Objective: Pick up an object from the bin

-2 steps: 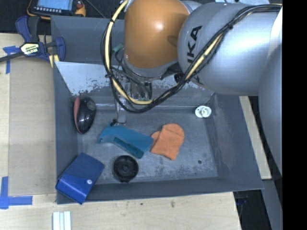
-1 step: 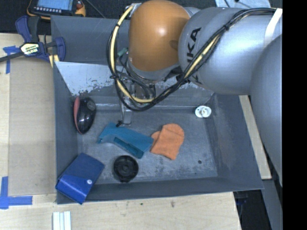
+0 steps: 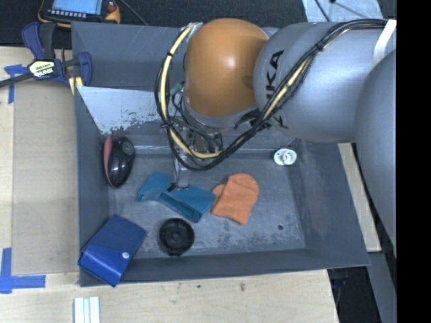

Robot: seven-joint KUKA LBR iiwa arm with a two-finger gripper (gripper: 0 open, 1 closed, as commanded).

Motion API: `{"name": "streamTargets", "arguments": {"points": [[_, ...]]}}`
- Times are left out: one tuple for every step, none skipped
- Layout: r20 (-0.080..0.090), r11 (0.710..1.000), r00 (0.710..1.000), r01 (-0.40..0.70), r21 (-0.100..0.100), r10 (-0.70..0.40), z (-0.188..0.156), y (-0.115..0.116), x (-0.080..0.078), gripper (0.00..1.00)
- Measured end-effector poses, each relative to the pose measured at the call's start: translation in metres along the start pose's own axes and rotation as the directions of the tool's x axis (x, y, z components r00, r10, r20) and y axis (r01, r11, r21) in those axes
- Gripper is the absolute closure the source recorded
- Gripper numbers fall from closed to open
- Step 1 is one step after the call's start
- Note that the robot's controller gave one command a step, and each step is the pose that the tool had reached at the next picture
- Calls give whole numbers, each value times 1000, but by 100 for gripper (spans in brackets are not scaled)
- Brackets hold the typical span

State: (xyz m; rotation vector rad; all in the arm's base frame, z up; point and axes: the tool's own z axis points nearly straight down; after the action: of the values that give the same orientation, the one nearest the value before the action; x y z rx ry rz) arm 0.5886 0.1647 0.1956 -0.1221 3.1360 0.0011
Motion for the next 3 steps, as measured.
{"name": "streamTargets", "arguments": {"points": [[0, 971, 971, -238, 0, 238, 29, -9, 3, 0], [-3, 994, 994, -114, 1, 114, 41, -24, 11, 0], [-1, 999, 999, -54, 1, 54, 48, -40, 16, 0]]}}
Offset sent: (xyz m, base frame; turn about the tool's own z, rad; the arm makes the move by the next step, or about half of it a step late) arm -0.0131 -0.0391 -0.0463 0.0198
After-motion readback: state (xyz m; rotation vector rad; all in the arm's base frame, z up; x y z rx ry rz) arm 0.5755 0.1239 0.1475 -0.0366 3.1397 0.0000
